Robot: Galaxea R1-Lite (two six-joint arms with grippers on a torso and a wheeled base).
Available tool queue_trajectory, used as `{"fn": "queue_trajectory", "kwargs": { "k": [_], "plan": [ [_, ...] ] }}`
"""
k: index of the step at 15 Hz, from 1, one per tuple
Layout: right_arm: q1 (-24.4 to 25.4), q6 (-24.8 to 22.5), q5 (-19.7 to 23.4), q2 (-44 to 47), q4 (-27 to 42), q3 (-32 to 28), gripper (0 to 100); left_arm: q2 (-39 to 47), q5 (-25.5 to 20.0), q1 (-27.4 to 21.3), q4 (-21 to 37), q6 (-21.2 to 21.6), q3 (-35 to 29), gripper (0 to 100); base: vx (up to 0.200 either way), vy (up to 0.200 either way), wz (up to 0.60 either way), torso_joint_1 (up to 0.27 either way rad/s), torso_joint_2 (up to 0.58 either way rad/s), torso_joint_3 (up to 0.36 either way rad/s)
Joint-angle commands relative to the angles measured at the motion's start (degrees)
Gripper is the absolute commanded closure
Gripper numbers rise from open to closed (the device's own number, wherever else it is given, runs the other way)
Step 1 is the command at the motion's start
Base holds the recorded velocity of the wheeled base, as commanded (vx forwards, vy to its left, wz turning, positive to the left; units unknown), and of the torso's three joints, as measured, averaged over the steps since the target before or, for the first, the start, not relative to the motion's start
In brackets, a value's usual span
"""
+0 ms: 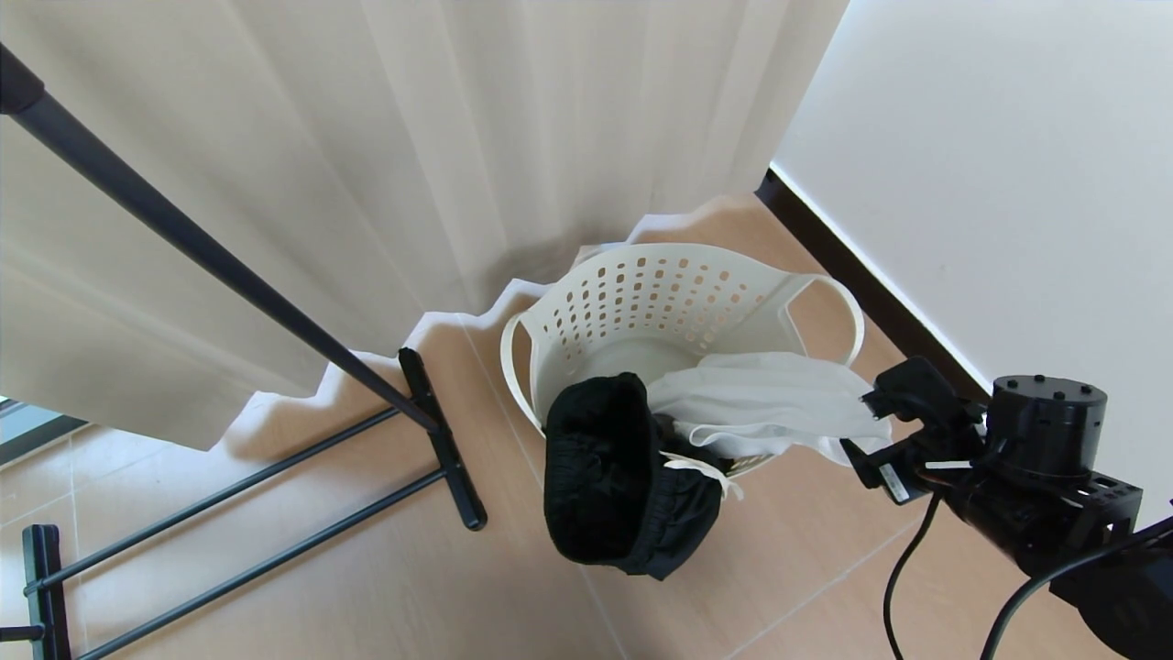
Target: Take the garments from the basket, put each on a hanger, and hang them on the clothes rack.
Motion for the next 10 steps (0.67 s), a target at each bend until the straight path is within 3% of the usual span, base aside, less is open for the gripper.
{"fn": "queue_trajectory", "kwargs": {
  "k": [1, 5, 10],
  "plan": [
    [-0.25, -0.19, -0.08, 0.03, 0.00, -0.05, 0, 0.05, 0.01, 0.00, -0.02, -0.02, 0.00, 0, 0.000, 0.000, 0.00, 0.000, 0.00, 0.000],
    [-0.69, -0.10, -1.48, 2.05, -0.79, -0.49, 0, 0.05, 0.01, 0.00, -0.02, -0.11, 0.00, 0, 0.000, 0.000, 0.00, 0.000, 0.00, 0.000],
    [-0.69, -1.33, -3.59, 7.76, -11.96, 0.04, 0, 0.05, 0.01, 0.00, -0.02, -0.11, 0.00, 0, 0.000, 0.000, 0.00, 0.000, 0.00, 0.000]
  ]
}}
